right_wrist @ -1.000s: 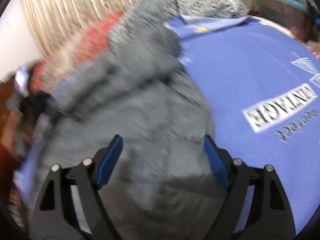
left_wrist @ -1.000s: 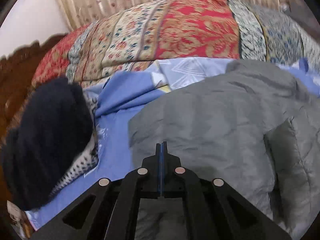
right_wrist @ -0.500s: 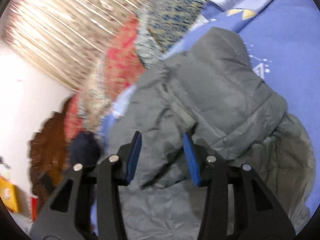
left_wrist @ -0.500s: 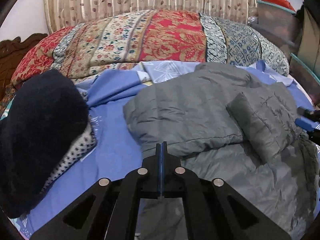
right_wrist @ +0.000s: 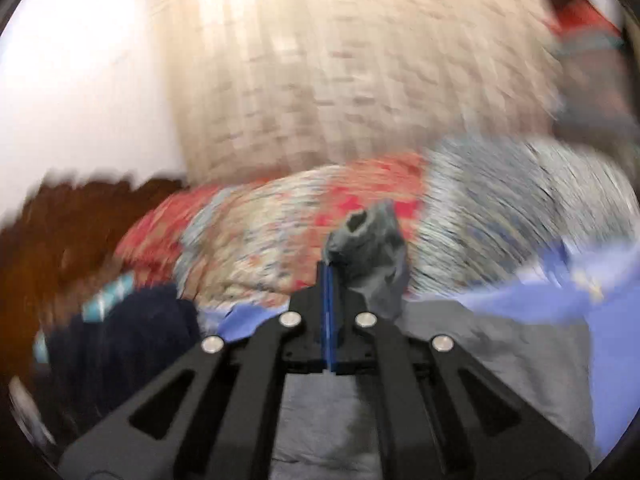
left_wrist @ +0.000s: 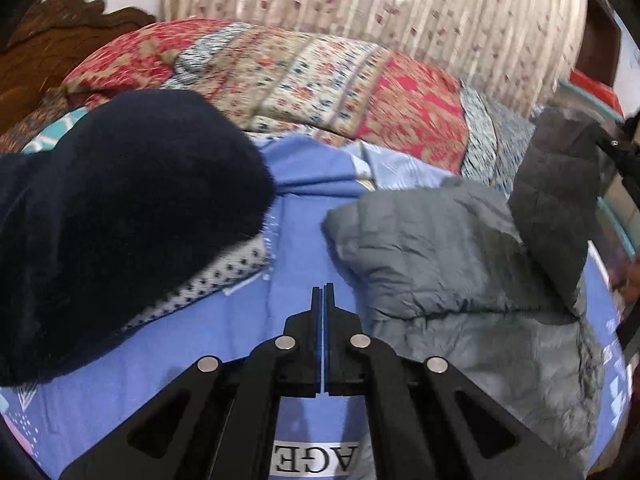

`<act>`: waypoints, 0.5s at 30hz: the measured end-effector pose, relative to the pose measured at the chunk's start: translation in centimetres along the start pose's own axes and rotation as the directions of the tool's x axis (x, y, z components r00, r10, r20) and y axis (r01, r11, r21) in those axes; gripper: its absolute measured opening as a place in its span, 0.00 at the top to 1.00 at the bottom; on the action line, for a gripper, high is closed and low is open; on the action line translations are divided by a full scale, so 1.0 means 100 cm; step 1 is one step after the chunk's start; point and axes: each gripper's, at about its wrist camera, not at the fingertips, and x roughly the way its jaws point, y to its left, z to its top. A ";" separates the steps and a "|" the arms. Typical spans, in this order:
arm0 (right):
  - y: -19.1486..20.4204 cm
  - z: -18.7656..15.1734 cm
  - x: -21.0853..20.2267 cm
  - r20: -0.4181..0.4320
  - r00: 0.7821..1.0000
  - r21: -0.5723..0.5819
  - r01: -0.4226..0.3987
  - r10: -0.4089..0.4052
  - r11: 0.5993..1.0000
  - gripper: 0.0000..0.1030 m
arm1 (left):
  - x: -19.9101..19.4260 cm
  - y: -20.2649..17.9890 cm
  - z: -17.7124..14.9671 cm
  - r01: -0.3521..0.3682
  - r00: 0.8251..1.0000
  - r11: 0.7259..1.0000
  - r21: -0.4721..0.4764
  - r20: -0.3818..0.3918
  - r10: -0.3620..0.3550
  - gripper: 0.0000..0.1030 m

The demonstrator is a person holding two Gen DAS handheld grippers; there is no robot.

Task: Fold large clothes

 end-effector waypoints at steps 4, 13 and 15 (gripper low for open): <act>0.077 -0.082 0.081 -0.313 0.949 -0.287 -0.063 -0.031 0.956 0.89 | 0.013 0.014 -0.001 -0.021 0.999 0.999 -0.025 -0.037 0.020 0.77; -0.014 -0.112 0.042 -0.361 0.931 -0.110 0.012 -0.052 0.994 0.33 | 0.036 -0.024 0.003 0.001 0.998 0.996 0.091 -0.065 0.005 0.77; -0.052 -0.106 0.026 -0.361 0.928 -0.073 0.067 -0.089 0.995 0.33 | 0.044 -0.056 0.014 0.013 0.999 0.989 0.148 -0.036 -0.008 0.77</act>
